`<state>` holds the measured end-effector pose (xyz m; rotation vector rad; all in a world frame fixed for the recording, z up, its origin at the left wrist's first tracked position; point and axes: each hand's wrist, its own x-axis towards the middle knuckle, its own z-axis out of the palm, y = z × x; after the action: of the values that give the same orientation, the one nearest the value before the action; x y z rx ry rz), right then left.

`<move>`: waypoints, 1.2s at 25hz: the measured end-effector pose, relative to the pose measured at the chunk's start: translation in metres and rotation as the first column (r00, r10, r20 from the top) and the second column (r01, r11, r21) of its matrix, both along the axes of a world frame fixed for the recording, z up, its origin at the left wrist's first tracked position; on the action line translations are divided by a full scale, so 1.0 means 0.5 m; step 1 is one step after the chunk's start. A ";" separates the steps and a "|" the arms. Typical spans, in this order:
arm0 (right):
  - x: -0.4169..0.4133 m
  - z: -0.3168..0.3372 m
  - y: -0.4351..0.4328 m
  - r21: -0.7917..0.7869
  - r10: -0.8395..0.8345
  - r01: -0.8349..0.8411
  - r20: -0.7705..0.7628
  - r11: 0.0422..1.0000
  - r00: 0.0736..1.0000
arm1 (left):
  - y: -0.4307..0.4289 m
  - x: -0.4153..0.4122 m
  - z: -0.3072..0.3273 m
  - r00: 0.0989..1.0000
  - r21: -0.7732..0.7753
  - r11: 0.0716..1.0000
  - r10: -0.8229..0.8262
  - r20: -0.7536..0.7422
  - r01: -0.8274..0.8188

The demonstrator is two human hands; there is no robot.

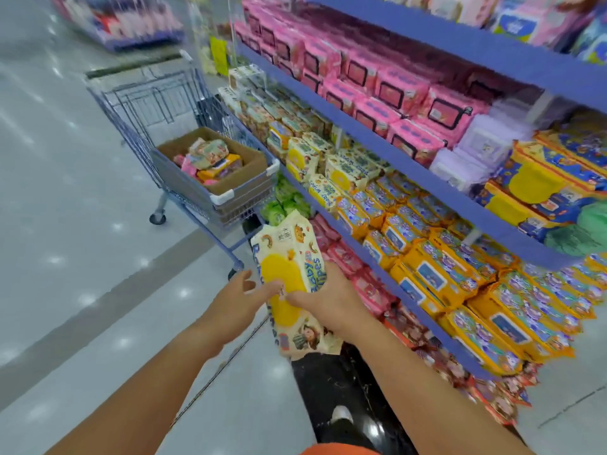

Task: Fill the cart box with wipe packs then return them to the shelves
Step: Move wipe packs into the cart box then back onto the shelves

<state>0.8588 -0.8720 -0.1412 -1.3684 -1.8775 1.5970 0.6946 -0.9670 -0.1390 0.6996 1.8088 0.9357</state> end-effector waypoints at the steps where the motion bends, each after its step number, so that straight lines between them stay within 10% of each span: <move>1: -0.043 0.003 -0.007 -0.023 0.003 -0.004 -0.023 1.000 1.000 | -0.010 -0.036 0.003 1.000 0.006 1.000 0.011 0.028 -0.011; 14: -0.695 -0.029 0.228 -0.278 0.156 -0.244 -0.304 0.929 0.940 | 0.207 -0.590 -0.008 0.832 0.109 0.901 0.335 0.441 -0.420; 30: -1.265 -0.131 0.783 -0.418 -0.269 0.181 -0.161 0.890 0.950 | 0.870 -1.226 -0.128 0.846 -0.044 0.998 0.069 0.528 -0.054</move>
<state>0.2264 -0.4805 -0.2067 -1.4358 -1.2577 1.9826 0.0818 -0.5319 -0.2032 0.3165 1.3497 1.0247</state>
